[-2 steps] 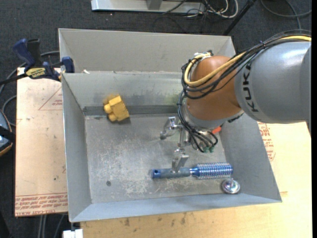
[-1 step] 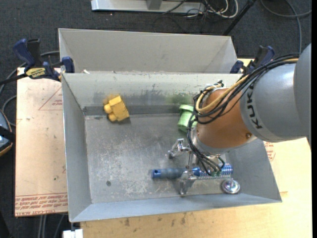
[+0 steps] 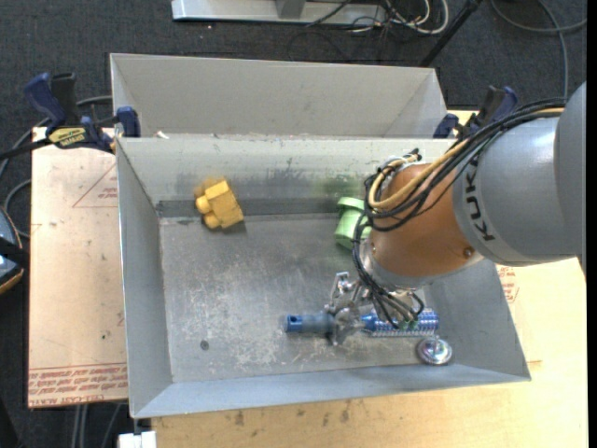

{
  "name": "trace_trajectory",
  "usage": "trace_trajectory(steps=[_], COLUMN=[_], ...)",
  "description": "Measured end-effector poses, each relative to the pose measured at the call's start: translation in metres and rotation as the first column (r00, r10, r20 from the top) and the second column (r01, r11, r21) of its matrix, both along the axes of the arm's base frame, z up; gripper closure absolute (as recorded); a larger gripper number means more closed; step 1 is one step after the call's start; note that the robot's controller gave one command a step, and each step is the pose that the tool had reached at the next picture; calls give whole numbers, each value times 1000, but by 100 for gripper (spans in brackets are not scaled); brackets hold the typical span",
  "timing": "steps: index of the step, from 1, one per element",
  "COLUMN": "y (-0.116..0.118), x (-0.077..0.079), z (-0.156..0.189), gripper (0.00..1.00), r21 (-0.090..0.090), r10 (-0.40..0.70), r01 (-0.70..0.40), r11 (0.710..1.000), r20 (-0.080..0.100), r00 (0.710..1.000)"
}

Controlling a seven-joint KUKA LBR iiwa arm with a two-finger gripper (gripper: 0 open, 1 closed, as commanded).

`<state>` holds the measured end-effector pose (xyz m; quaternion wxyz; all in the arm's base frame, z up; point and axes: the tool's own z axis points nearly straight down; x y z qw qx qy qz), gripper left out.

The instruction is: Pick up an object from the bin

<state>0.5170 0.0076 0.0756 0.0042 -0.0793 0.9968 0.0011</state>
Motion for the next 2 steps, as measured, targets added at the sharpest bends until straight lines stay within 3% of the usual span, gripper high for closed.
trace_trajectory(steps=[1, 2], y=[-38, -35], x=[7, -11], z=[115, 131], gripper=[100, 100], r21=[-3, -2], r10=[-12, 325], r01=[12, -325], r11=[1000, 946], r20=[1, -6], r00=[1000, 946])
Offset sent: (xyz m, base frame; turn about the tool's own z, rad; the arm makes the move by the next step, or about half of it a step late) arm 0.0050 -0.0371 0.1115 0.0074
